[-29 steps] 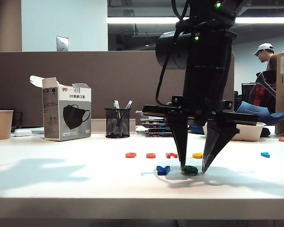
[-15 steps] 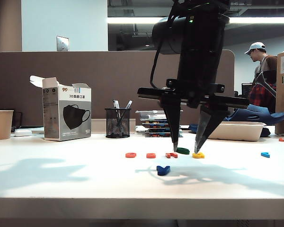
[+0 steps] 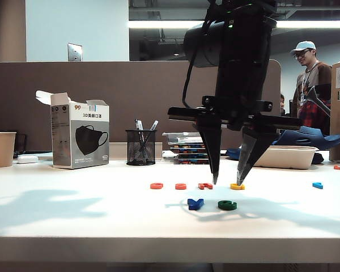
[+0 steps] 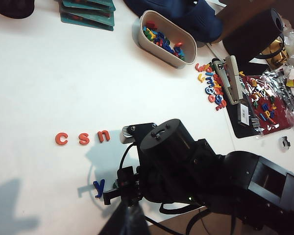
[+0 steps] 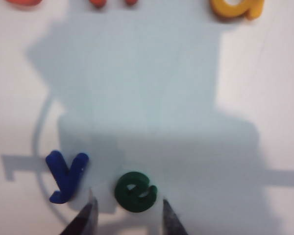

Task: Select the appropriate letters from the row of letter magnets placed on the table to arrange into the word "yes".

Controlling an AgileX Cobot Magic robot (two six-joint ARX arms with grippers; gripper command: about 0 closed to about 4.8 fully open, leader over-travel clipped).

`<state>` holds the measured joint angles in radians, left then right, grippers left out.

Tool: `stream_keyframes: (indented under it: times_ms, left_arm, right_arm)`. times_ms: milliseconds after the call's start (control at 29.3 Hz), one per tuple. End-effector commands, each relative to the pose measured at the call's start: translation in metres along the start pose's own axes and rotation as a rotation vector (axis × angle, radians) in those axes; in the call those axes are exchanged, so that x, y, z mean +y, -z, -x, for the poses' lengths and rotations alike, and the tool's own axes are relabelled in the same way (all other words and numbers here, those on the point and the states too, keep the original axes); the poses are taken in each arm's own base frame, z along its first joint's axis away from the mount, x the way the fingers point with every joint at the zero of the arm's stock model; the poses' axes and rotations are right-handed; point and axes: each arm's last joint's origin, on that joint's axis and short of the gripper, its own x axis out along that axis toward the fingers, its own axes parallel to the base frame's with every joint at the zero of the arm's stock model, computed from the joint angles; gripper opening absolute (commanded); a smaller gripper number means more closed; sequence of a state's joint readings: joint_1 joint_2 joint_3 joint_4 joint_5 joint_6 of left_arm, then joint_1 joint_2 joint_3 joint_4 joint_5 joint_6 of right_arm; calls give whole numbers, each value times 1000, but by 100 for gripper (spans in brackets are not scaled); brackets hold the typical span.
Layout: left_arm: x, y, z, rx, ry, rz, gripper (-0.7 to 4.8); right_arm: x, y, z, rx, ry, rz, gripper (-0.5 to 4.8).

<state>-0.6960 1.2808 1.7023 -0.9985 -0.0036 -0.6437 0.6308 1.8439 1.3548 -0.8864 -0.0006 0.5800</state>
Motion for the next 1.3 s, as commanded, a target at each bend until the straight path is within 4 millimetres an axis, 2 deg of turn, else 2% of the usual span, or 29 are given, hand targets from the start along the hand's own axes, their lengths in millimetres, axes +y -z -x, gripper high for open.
stream_keyframes:
  times_ms: [34, 512, 1126, 1297]
  left_arm:
    - [-1, -1, 2, -15, 12, -8, -5]
    - [-1, -1, 2, -15, 11, -8, -5]
    - [-1, -1, 2, -16, 12, -8, -5]
    - [-1, -1, 2, -16, 12, -8, -5]
  right_arm:
    - [1, 0, 2, -12, -6, 10, 166]
    - [4, -5, 7, -36, -25, 40, 166]
    - [21, -32, 49, -187, -140, 60, 166]
    - [22, -37, 43, -192, -149, 55, 166]
